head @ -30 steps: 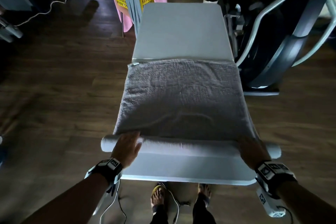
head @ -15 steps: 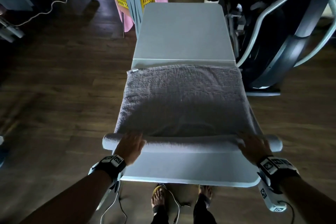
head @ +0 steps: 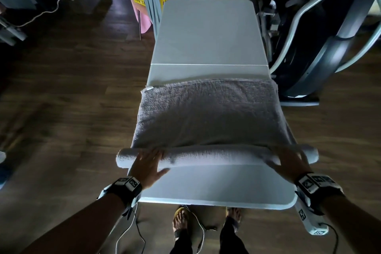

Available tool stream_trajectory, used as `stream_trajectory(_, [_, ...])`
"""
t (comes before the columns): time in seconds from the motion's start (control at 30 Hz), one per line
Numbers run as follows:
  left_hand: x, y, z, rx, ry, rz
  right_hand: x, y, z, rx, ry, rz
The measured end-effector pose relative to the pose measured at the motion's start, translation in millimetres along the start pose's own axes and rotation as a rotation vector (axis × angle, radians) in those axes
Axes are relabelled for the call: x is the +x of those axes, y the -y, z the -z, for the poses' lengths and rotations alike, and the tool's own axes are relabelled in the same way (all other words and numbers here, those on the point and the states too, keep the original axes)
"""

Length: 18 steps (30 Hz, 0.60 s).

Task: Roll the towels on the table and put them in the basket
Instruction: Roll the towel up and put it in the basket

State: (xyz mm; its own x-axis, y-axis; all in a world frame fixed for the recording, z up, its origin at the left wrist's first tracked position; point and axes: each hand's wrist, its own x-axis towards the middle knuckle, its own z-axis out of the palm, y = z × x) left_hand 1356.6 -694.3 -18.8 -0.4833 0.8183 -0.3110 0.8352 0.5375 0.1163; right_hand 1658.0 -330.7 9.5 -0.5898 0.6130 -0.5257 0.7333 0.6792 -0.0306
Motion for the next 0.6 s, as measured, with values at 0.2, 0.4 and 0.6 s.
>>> stream_trajectory(0.2, [-21,3,4,-0.016,0.046,0.014,-14,9,-22,-0.141,-0.023,0.104])
stream_trajectory(0.4, [-22,13,21,-0.004,0.203,0.005,-17,22,-11,-0.189,0.057,0.176])
stream_trajectory(0.6, [1,17,20,-0.068,0.039,-0.028,-17,15,11,-0.088,-0.135,0.078])
